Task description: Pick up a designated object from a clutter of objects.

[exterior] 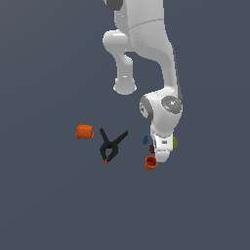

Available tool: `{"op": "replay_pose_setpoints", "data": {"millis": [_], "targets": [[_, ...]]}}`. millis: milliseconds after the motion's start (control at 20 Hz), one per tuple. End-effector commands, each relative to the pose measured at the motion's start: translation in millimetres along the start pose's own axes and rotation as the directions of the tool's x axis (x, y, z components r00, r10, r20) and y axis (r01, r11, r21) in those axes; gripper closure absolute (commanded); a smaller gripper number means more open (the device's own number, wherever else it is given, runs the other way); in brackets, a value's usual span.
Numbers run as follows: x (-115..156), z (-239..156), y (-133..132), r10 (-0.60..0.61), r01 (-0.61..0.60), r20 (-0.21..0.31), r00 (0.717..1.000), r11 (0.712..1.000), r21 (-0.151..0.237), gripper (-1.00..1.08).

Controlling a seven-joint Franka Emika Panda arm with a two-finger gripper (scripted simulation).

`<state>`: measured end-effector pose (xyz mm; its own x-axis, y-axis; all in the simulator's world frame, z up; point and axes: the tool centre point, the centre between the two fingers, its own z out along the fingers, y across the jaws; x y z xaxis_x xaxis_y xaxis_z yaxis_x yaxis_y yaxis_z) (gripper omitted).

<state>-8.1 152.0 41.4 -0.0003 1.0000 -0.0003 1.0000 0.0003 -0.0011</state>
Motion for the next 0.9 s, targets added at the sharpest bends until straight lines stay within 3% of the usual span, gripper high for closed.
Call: {"op": "replay_pose_setpoints", "data": {"millis": [0,200,250,850], "targets": [[0.1,8.6,0.3,-0.001,0.001,0.0,1.0,1.0,-0.001,-0.92],[0.0,13.2,0.8,-0.001,0.001,0.0,1.0,1.0,-0.001,-0.92],[0.0,13.2,0.8,-0.001,0.001,0.0,1.0,1.0,-0.001,1.08],[-0.5,11.4,1.2,-0.001,0.001,0.0,1.0,1.0,-0.002,1.08]]}}
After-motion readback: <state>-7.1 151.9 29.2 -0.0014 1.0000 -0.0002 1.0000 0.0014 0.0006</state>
